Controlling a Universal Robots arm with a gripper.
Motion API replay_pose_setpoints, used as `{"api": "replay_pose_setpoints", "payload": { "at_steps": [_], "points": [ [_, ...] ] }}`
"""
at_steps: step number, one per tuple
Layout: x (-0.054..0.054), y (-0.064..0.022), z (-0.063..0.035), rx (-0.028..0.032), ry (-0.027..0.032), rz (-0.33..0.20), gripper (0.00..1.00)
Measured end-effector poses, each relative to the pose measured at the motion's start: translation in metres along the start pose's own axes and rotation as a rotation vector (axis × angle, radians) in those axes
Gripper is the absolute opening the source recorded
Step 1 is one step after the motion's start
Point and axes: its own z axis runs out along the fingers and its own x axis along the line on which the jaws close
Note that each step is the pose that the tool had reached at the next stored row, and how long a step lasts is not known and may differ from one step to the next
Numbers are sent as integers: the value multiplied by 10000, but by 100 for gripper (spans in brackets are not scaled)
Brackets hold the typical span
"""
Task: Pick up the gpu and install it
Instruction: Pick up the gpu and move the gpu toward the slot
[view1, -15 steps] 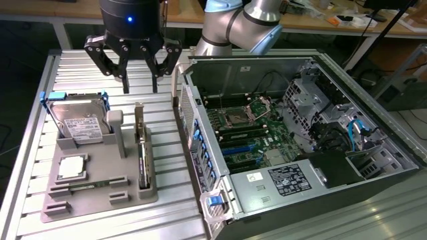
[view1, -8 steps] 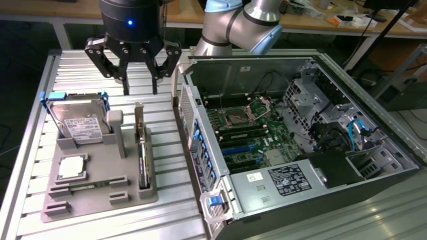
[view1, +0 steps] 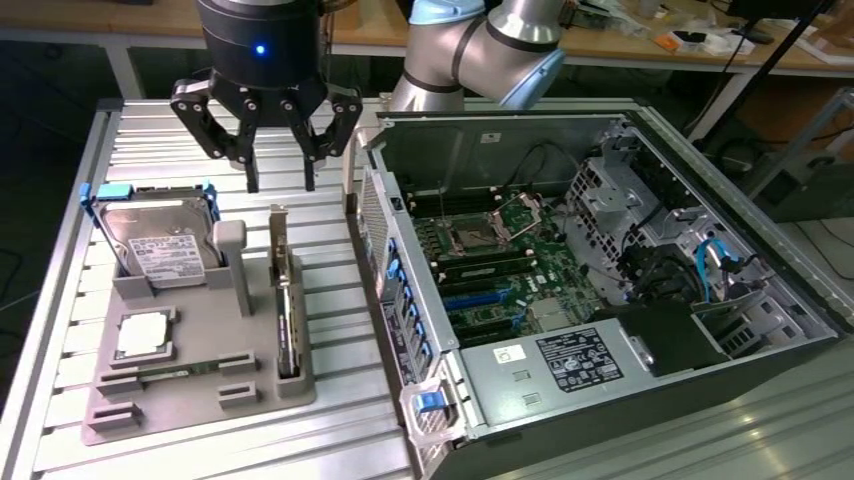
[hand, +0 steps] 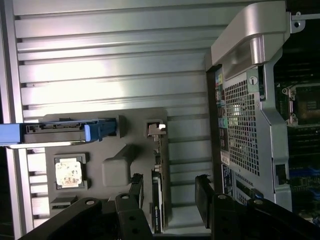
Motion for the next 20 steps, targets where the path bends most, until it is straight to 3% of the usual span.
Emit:
{"api": "replay_pose_setpoints", "payload": {
  "at_steps": [20],
  "points": [
    [4, -3, 62, 0, 0, 0, 54]
  ]
}}
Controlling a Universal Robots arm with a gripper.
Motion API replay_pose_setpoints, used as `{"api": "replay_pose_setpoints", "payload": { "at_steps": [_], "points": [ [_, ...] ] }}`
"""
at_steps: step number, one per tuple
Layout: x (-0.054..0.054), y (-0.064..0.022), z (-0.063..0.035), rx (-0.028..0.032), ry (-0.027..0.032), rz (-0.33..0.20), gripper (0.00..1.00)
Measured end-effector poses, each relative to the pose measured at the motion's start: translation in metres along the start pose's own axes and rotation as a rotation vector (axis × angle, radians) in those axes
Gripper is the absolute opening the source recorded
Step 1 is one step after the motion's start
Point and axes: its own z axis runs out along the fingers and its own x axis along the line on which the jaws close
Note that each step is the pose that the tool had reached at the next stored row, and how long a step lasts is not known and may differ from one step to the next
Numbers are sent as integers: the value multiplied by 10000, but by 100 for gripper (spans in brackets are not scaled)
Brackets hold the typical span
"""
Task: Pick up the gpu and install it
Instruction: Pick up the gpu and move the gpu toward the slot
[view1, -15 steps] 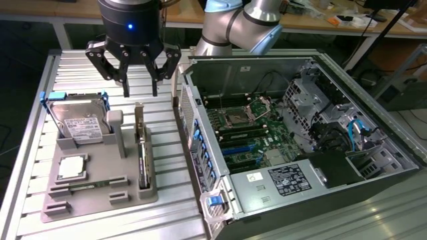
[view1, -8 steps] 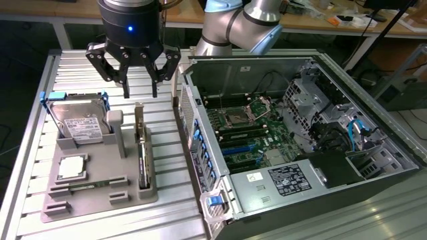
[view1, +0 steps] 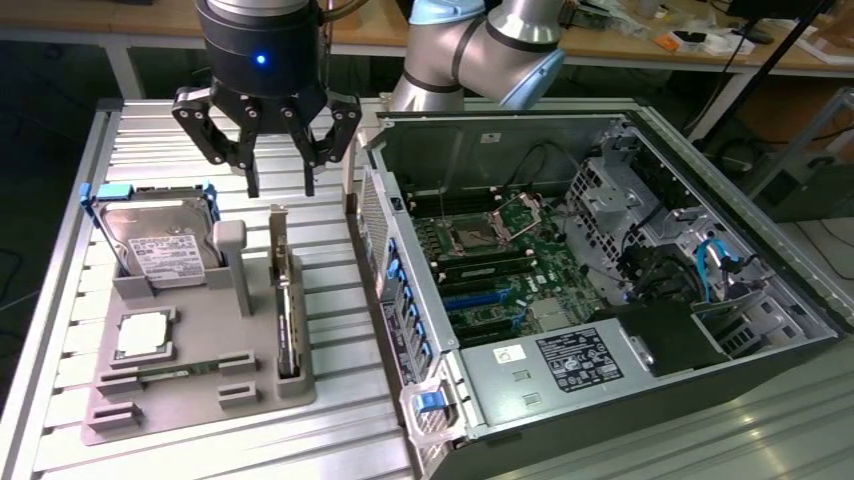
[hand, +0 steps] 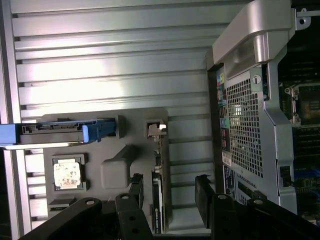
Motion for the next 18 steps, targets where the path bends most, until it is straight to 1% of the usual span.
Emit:
{"api": "replay_pose_setpoints", "payload": {
  "at_steps": [9, 11, 13, 18],
  "points": [
    [-2, 0, 3, -2, -1, 0, 54],
    [-6, -20, 15, 1, 1, -1, 54],
    [-11, -89, 29, 0, 1, 0, 54],
    [-27, -322, 96, 0, 1, 0, 54]
  ]
}}
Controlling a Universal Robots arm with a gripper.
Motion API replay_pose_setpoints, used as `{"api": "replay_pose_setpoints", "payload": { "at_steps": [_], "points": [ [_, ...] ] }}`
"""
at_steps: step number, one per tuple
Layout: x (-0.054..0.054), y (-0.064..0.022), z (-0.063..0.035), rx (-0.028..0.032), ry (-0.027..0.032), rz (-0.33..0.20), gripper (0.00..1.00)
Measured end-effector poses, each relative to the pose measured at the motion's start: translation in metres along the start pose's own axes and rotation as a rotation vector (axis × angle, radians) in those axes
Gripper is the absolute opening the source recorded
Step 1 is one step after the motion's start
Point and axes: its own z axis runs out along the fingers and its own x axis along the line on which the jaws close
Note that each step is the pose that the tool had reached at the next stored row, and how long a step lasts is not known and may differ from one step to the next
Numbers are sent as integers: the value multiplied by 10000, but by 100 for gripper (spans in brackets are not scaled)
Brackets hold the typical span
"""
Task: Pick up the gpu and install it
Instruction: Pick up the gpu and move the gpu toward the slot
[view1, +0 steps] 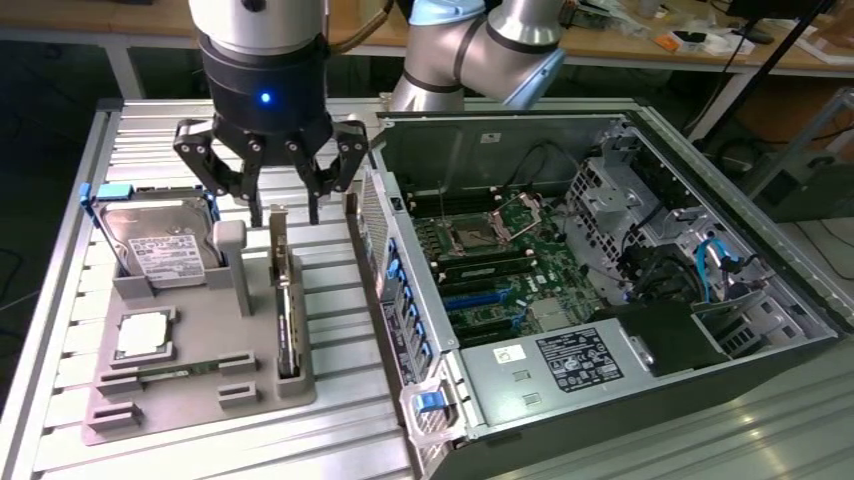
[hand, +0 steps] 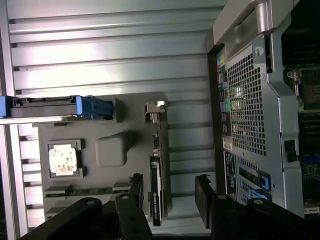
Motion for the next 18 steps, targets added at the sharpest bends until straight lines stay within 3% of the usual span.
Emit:
{"api": "replay_pose_setpoints", "payload": {
  "at_steps": [6, 12, 18],
  "points": [
    [-17, -277, 111, 1, 1, 0, 54],
    [-20, -353, 217, -1, 0, 1, 54],
    [-19, -355, 257, 0, -3, 0, 54]
  ]
}}
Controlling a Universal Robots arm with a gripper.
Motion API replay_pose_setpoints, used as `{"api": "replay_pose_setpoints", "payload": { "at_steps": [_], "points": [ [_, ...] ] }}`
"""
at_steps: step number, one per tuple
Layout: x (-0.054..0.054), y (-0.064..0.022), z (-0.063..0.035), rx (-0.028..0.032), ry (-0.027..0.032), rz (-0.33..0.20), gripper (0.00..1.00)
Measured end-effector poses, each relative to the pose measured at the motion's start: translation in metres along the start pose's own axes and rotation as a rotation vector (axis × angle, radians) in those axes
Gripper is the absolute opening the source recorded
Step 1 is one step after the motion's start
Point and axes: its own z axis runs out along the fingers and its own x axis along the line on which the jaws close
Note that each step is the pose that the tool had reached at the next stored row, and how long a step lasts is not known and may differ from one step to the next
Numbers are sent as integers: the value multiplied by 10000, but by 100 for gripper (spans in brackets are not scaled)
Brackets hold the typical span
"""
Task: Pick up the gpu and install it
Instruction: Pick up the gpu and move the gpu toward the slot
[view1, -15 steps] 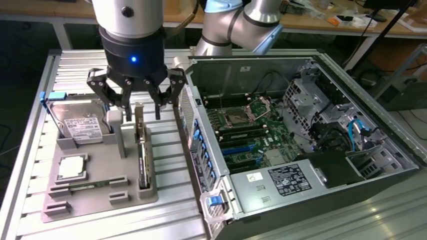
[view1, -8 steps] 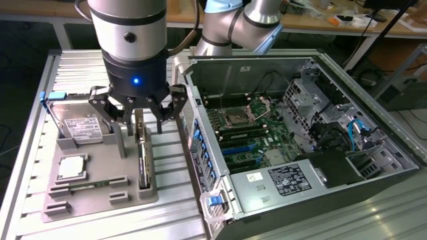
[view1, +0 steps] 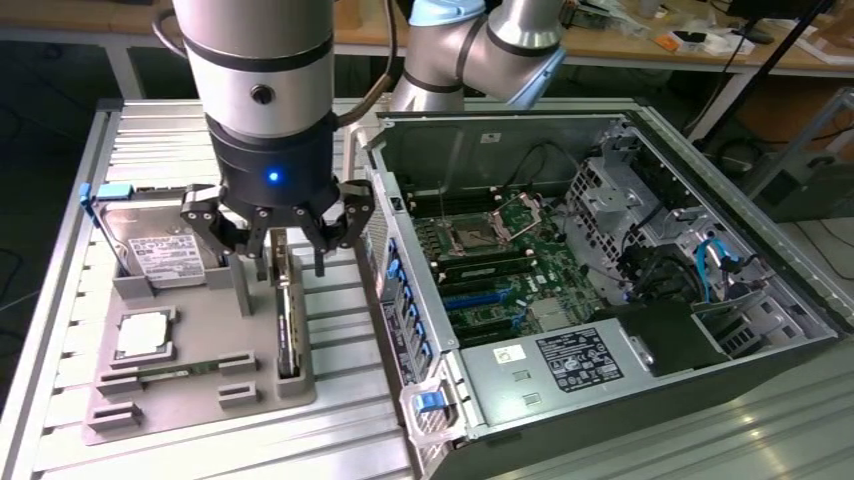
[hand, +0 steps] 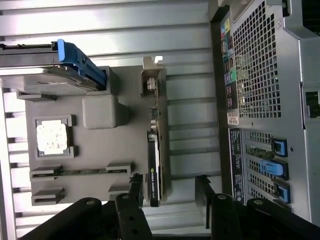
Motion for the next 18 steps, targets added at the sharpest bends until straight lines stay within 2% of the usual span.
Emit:
{"api": "replay_pose_setpoints", "payload": {
  "at_steps": [4, 9, 13, 18],
  "points": [
    [4, 0, 112, 2, -2, 43, 54],
    [20, 114, 226, 5, -2, 55, 54],
    [112, 138, 318, 24, -4, 61, 54],
    [127, 160, 426, 27, -4, 60, 54]
  ]
}}
